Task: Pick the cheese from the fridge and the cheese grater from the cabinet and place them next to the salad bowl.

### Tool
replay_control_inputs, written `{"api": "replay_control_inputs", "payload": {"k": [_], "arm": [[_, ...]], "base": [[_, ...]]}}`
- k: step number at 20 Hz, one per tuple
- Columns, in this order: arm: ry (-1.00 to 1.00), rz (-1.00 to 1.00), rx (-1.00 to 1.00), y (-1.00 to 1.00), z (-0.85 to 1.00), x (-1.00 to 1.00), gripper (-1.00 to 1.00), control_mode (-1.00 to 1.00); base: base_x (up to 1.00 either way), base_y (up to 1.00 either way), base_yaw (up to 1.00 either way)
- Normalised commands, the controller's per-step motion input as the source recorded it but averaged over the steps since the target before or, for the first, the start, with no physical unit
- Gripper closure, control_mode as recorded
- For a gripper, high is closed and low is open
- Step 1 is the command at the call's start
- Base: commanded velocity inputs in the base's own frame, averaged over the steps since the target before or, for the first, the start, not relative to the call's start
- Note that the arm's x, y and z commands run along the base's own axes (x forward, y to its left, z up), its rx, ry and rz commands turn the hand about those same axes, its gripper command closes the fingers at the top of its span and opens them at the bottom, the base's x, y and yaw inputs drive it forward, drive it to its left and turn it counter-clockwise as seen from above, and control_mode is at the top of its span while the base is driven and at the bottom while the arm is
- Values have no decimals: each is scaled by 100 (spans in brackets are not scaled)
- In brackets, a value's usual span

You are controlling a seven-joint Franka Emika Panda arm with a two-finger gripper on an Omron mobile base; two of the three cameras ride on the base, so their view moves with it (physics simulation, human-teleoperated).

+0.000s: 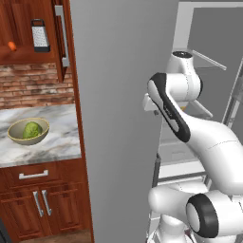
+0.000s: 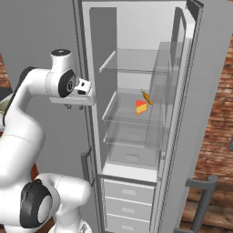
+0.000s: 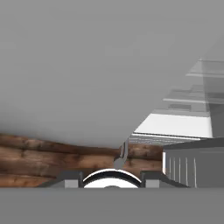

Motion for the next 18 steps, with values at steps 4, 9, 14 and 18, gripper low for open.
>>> {"api": "replay_control_inputs", "payload": {"k": [4, 9, 14, 18], "arm": [[0, 0, 0, 0, 0, -18, -100, -100], [0, -9, 0, -7, -2, -36, -100, -100], [-8, -12, 0, -41, 0, -16, -100, -100], [0, -10, 0, -53, 0, 0, -100, -100]], "base": [[0, 0, 0], [0, 0, 0], [0, 0, 0], [0, 0, 0]]}}
